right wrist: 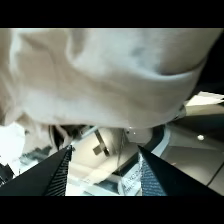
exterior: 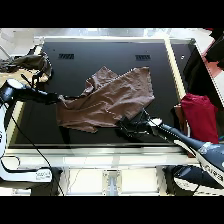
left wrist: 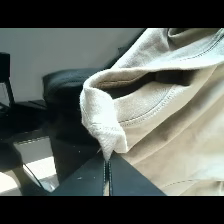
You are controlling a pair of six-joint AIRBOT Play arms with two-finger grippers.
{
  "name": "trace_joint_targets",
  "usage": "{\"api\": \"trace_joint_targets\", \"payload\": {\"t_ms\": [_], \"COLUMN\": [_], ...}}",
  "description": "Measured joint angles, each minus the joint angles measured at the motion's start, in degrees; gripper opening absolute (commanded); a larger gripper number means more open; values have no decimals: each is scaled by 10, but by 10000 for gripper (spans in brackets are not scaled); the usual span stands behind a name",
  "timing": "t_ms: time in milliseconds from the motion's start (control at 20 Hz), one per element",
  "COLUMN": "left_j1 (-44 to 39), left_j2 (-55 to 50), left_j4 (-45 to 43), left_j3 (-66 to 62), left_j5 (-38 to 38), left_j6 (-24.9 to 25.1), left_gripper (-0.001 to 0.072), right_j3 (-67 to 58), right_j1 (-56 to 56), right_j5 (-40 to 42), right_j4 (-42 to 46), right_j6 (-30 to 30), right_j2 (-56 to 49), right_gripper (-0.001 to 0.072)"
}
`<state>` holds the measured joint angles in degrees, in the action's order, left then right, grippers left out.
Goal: Fold the shirts.
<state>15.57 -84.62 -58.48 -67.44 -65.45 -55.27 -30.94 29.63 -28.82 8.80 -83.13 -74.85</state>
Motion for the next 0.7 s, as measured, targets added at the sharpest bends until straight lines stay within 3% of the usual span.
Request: {"api": "trace_joint_targets", "payload": {"t_ms": [150,250,300,400,700], "left_j1": [0,0,0,0,18], "left_j2": [0,0,0,0,41], "left_j4": [0,0,0,0,0], "left_j3": [0,0,0,0,-13], "left_j5": [0,0,0,0,-1], "left_j6": [4,5,6,6,6], "left_gripper": [11,11,11,10,10], "right_j3": [-4,-13,-20,-37,-93], "right_j1": [10,13,14,10,-26], "right_j5": [10,30,51,93,134], "right_j4": [-38,-46,-47,-48,39], "right_j6": [-8,-10,-11,-11,37], "right_j2": [-28,-41,-45,-50,11], "right_gripper": [435,233,225,14,13]}}
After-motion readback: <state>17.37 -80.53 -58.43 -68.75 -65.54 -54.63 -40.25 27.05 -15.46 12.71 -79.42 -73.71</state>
